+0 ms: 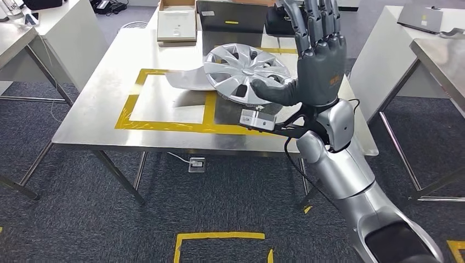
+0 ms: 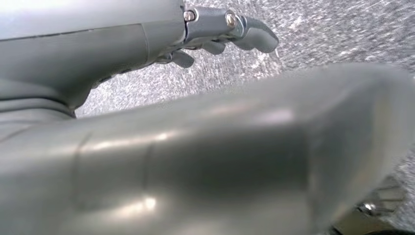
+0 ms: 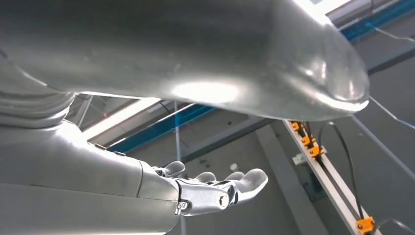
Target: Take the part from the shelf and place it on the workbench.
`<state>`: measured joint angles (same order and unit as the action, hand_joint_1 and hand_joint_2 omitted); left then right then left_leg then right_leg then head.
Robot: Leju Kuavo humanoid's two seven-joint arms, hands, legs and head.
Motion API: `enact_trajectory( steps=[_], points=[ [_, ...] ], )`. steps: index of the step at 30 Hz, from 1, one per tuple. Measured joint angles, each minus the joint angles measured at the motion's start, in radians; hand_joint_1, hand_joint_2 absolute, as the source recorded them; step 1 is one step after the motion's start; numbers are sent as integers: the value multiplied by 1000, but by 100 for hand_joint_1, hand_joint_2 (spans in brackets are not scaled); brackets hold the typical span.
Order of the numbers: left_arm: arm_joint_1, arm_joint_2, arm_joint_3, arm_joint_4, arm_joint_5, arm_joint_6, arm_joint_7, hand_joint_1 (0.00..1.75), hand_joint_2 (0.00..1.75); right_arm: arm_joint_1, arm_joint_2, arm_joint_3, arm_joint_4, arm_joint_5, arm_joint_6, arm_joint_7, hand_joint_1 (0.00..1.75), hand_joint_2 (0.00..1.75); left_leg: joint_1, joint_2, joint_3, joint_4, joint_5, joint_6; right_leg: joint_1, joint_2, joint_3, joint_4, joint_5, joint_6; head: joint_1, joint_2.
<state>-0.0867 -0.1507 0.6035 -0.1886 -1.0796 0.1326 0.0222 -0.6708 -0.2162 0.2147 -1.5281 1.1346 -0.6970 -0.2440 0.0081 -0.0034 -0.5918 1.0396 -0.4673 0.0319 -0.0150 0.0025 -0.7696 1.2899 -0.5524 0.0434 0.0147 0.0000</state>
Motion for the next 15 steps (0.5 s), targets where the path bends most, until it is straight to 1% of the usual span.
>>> enact_trajectory(
  steps=[1,2,3,4,5,6,7,9,10,11,12,13,14,15],
  points=[
    [-1,0,0,0,0,0,-1,0,0,13,1,-11,-3,-3,0,-13,0,0,-1,0,-16,2,11,0,1,0,15,16,10,-1,0,0],
    [-3,0,0,0,0,0,-2,0,0,23,2,-21,-4,-6,0,-24,0,0,-2,1,-30,4,21,-1,2,0,46,-2,33,-4,0,0],
    [-5,0,0,0,0,0,-3,0,0,27,5,-28,-4,-10,0,-34,0,0,-2,1,-43,7,29,-3,4,0,94,-51,55,-9,0,0],
    [-8,-1,0,-1,0,0,-4,0,0,27,8,-34,-4,-13,0,-40,0,0,-3,1,-54,10,37,-6,7,0,148,-119,58,-15,0,0],
    [-11,-2,0,-1,0,0,-4,0,0,24,11,-38,-4,-16,0,-43,0,0,-4,1,-61,11,45,-10,11,0,193,-181,53,-21,-1,0],
    [-14,-3,0,-1,0,0,-6,0,0,21,15,-40,-4,-16,0,-43,0,0,-4,2,-65,11,52,-15,16,0,223,-229,43,-28,1,0],
    [-17,-4,0,-2,0,0,-7,0,0,19,19,-41,-2,-12,0,-41,0,0,-3,2,-67,9,61,-21,20,0,236,-255,35,-34,2,0],
    [-19,-6,0,-2,2,0,-11,0,0,16,26,-41,4,-1,0,-35,0,0,-2,1,-69,5,73,-34,19,-2,230,-268,50,-46,7,0],
    [-19,-7,0,-2,4,0,-12,0,0,15,31,-40,7,4,1,-33,0,0,-2,0,-74,11,62,-39,16,-4,224,-272,62,-53,6,0],
    [-19,-7,0,-2,6,0,-13,0,0,15,37,-40,10,6,1,-33,0,0,-1,-1,-85,33,33,-45,12,-6,216,-276,75,-59,6,0],
    [-19,-7,0,-2,8,0,-14,0,0,15,42,-40,12,6,1,-34,0,0,1,-1,-100,74,-13,-49,9,-7,204,-278,88,-64,5,0],
    [-19,-7,1,-2,11,0,-17,0,0,15,47,-40,15,7,2,-35,0,0,2,-1,-117,131,-65,-55,9,-7,190,-279,100,-66,5,0],
    [-19,-7,2,-2,16,0,-19,0,0,15,51,-40,19,8,2,-37,0,0,4,-1,-131,193,-105,-60,8,-8,174,-278,112,-67,4,0],
    [-19,-7,4,-2,21,0,-21,0,0,15,55,-40,24,9,2,-38,0,0,6,-1,-137,244,-122,-65,7,-9,158,-278,124,-65,4,0]
  ],
)
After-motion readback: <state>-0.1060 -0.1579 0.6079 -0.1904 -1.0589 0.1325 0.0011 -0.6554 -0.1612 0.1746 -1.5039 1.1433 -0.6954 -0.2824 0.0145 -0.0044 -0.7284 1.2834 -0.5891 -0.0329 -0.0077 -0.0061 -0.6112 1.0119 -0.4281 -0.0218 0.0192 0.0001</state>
